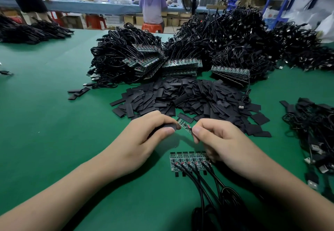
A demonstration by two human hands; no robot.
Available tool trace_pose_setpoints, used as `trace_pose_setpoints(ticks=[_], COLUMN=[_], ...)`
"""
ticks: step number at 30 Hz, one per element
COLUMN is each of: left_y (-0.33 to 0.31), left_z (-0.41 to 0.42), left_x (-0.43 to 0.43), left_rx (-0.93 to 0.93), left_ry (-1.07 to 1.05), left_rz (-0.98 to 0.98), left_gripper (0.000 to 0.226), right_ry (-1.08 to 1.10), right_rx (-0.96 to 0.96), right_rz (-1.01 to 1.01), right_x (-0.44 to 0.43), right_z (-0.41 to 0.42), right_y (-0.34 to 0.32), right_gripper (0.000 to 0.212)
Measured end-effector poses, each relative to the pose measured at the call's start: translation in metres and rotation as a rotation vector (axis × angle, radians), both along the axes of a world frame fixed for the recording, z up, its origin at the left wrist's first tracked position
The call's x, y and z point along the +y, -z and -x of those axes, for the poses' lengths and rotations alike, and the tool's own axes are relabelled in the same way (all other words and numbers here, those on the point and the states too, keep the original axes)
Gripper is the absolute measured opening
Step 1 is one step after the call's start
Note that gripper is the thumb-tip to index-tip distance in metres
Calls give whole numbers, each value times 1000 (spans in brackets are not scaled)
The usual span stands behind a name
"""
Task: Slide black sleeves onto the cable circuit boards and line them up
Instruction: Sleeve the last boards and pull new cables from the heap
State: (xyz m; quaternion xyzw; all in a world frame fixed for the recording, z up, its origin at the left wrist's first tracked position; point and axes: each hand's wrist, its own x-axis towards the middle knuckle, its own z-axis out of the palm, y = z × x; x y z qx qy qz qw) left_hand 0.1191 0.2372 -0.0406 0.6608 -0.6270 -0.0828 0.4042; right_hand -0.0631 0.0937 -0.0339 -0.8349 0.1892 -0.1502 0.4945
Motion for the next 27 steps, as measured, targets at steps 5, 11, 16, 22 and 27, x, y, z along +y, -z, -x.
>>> trace_pose_setpoints(ticks=[5,11,16,22,27], left_y=[-3,-2,-1,-6,-6], left_z=[-4,-4,-4,-11,-12], left_x=[1,1,1,6,6], left_rx=[-73,-62,-47,-134,-221], left_ry=[-20,-6,18,94,99], left_rz=[52,68,60,32,10], left_gripper=[23,21,18,25,32], right_ry=[-49,-75,-110,-117,-118], right_rx=[14,41,47,83,128], right_rz=[-55,19,32,119,275], right_x=[0,3,2,0,2], right_z=[4,4,6,9,11], right_y=[-3,-4,-4,-5,-7], right_gripper=[33,31,32,34,29])
